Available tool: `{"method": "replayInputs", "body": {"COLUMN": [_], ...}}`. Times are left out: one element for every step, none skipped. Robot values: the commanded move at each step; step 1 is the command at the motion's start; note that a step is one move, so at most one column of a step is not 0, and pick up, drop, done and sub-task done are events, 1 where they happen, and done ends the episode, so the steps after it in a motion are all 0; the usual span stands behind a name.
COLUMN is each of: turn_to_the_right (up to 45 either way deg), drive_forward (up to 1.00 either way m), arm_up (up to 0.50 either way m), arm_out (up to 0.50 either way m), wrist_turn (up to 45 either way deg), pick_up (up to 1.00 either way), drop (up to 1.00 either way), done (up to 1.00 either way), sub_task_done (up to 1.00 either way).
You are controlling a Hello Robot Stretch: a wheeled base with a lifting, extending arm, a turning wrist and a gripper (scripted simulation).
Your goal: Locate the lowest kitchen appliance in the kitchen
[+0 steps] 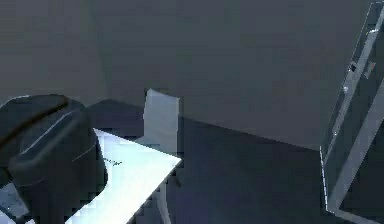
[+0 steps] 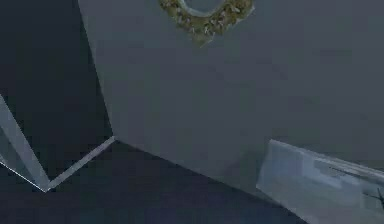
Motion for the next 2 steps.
{"method": "replayInputs", "body": {"turn_to_the_right": [-39.0,0.0], "drive_forward": [0.0,0.0], "arm_up": [0.0,0.0], "arm_out": [0.0,0.0], "wrist_turn": [0.0,0.0], "pick_up": [0.0,0.0], "drop": [0.0,0.0], "done": [0.0,1.0], "sub_task_done": [0.0,0.0]}}
